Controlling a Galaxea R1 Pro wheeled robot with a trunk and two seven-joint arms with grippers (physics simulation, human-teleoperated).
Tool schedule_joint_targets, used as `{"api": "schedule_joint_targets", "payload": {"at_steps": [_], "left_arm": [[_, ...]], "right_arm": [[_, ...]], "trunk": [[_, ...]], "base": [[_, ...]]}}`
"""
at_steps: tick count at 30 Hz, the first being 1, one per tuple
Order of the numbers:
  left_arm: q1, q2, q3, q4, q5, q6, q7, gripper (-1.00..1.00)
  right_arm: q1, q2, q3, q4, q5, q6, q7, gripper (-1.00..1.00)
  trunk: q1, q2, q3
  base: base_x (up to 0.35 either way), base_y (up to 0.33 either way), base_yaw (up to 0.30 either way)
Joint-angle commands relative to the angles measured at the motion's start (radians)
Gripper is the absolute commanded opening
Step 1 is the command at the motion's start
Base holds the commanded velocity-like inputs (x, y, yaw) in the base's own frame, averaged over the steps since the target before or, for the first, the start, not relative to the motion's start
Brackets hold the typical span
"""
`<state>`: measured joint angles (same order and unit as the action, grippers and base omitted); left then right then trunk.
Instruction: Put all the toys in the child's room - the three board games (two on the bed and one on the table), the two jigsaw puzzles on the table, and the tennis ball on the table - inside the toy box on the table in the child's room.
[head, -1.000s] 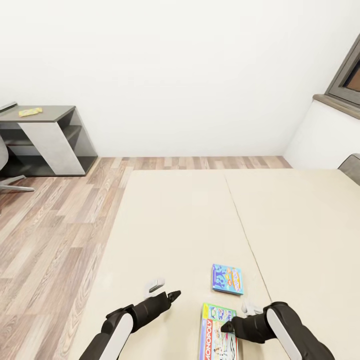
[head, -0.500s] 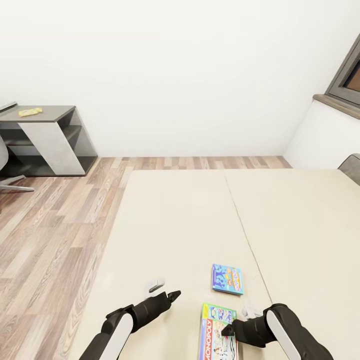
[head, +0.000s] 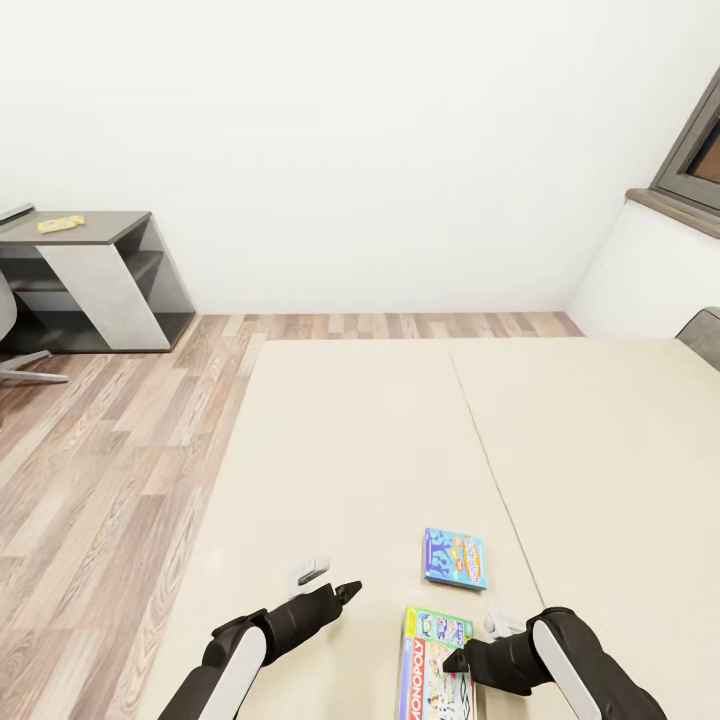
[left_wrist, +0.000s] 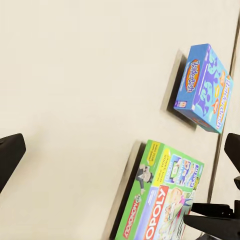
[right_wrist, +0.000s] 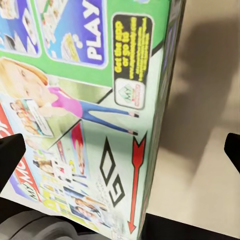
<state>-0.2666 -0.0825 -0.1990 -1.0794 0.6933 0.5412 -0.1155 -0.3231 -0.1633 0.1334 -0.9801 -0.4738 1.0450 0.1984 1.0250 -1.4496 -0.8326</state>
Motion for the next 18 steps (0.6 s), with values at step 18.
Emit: {"api": "schedule_joint_targets", "payload": {"at_steps": [18], "left_arm": [[0.000,0.000,0.001,-0.001,0.003,0.005,0.000,1.00]], "right_arm": [[-0.001,-0.001,0.002,0.000,0.011,0.002,0.010,1.00]], "trunk": [[0.000,0.000,-0.001]], "base": [[0.000,0.031,0.000]]}}
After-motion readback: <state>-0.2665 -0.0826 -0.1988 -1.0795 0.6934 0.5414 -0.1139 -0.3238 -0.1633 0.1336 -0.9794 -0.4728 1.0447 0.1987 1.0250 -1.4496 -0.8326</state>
